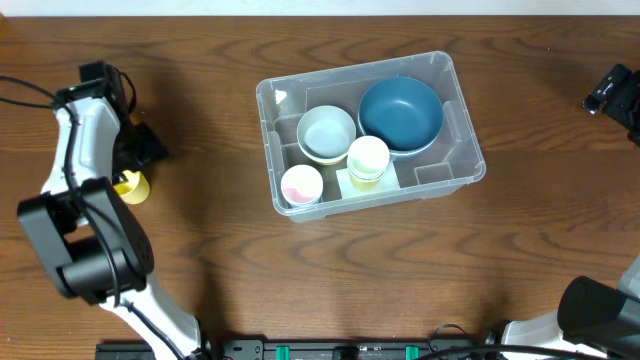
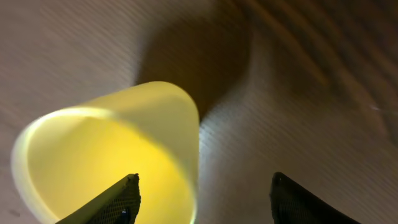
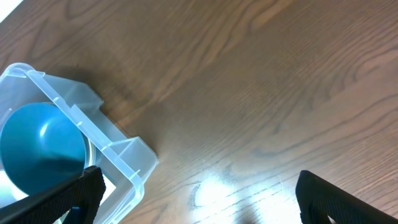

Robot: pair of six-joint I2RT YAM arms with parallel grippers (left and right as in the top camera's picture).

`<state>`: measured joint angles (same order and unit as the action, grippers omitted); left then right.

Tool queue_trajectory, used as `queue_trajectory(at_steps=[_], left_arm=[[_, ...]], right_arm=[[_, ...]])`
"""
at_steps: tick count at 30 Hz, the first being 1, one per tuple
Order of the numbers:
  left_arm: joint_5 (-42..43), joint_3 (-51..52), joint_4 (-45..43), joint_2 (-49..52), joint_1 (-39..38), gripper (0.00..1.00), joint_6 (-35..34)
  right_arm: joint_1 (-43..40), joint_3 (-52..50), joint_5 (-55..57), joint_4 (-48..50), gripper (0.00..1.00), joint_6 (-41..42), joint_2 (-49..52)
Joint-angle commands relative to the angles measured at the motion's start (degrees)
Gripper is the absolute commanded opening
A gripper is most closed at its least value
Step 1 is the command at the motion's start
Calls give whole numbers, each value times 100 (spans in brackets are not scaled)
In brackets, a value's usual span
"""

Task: Pack container
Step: 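Move the left gripper to the last yellow cup and grasp it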

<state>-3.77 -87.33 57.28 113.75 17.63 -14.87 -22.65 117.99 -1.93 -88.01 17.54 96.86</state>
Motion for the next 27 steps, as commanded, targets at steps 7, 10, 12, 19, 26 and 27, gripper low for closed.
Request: queue_trajectory(at_steps=[7, 10, 12, 19, 26, 27], left_arm=[[332, 28, 72, 533, 13, 6, -46], [560, 17, 181, 481, 9, 6, -44], [651, 13, 256, 422, -9, 6, -24], [1132, -76, 636, -151, -304, 6, 170], [1134, -105, 890, -1471, -1311, 6, 457], [1132, -107, 896, -1679, -1506, 6, 503]], right_arm=[[0, 11, -22, -4, 99, -44, -11], [0, 11, -22, -7, 99, -44, -11], [0, 11, -22, -4, 99, -44, -11], [0, 11, -22, -7, 99, -44, -11], [0, 11, -22, -4, 99, -44, -11], [0, 11, -22, -7, 99, -44, -11]])
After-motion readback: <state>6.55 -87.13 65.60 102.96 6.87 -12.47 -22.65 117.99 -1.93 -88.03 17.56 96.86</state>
